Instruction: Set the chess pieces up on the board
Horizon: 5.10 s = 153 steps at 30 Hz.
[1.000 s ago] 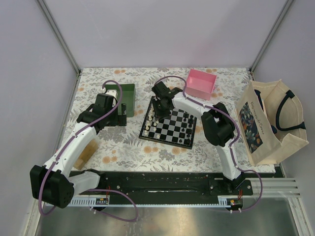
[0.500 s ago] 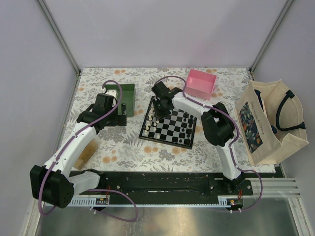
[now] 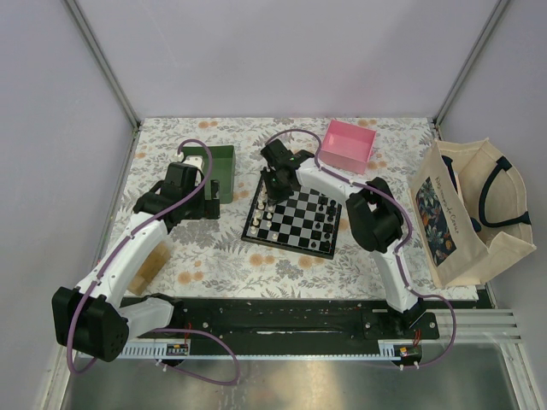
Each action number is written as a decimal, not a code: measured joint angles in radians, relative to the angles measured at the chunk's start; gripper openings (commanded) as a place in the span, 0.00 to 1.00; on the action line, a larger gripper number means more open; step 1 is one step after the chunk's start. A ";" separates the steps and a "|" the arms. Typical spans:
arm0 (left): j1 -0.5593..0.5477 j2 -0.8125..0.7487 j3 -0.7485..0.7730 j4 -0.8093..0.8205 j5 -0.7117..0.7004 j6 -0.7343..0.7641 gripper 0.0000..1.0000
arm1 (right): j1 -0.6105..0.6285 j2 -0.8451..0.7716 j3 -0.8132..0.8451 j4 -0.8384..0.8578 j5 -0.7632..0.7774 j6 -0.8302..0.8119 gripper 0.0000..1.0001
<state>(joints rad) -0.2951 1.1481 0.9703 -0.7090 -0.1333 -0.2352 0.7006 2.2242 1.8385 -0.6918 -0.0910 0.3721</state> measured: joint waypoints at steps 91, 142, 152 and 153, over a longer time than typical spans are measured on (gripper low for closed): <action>0.000 0.000 0.000 0.000 0.001 0.000 0.99 | 0.125 -0.217 -0.292 -0.001 -0.031 0.026 0.16; 0.000 0.000 0.000 0.000 0.001 0.000 0.99 | 0.156 -0.174 -0.220 0.015 0.022 0.020 0.33; 0.000 0.000 0.000 0.000 0.001 0.000 0.99 | 0.129 -0.240 -0.316 0.044 0.054 0.025 0.18; 0.000 0.000 0.000 0.000 0.001 0.000 0.99 | 0.121 -0.241 -0.330 0.049 0.055 0.027 0.18</action>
<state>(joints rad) -0.2951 1.1481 0.9703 -0.7094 -0.1326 -0.2352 0.8215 1.9835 1.5085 -0.6430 -0.0360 0.3988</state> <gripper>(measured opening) 0.988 0.196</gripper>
